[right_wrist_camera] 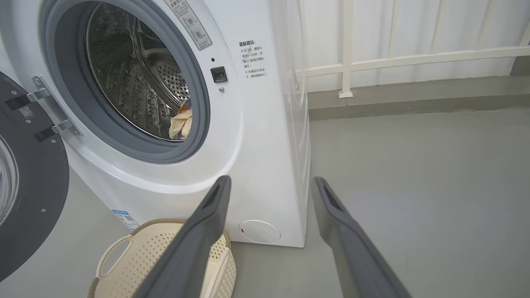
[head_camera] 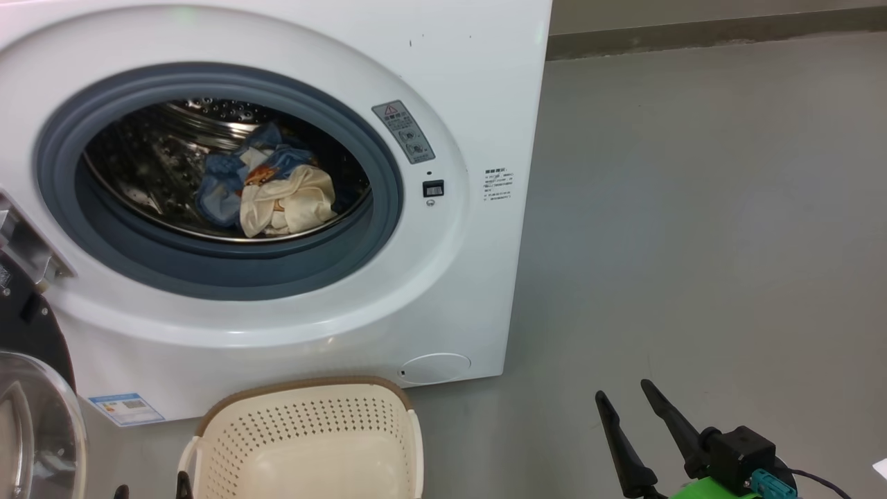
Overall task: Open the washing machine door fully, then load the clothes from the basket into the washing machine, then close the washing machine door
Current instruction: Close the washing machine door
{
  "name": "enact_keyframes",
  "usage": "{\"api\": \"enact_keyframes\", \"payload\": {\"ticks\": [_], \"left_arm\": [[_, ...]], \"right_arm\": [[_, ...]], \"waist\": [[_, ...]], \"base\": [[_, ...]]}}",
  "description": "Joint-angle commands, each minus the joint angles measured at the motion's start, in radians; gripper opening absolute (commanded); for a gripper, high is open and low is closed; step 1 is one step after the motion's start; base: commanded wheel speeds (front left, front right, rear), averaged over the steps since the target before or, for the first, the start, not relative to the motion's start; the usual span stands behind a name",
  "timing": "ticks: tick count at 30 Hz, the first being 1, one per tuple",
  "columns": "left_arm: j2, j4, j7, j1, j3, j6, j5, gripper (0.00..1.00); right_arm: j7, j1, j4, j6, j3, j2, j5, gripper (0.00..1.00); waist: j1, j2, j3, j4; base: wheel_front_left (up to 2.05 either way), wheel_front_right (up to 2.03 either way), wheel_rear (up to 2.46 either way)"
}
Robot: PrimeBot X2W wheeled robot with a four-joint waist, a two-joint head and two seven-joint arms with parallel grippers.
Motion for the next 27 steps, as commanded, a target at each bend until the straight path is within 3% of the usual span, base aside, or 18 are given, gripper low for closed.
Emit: {"api": "enact_keyframes", "payload": {"ticks": [1, 17, 27], "left_arm": [[0.002, -0.017, -0.006, -0.044, 0.036, -0.003, 0.01, 1.0], [0.001, -0.003, -0.006, -0.046, 0.049, -0.007, 0.01, 1.0], [0.001, 0.009, -0.006, -0.051, 0.047, -0.007, 0.015, 1.0]], "right_arm": [[-0.005, -0.005, -0.026, 0.002, 0.02, 0.0, -0.012, 1.0], [-0.005, 0.001, -0.016, 0.002, 0.029, -0.002, -0.003, 1.0], [-0.005, 0.002, -0.012, 0.002, 0.033, -0.005, 0.005, 1.0]], "waist": [[0.0, -0.0001, -0.001, 0.001], [0.0, -0.0001, -0.018, 0.003], [0.0, -0.0001, -0.023, 0.008]], "base": [[0.0, 0.0, 0.0], [-0.1, 0.1, 0.0], [-1.28, 1.28, 0.0]]}}
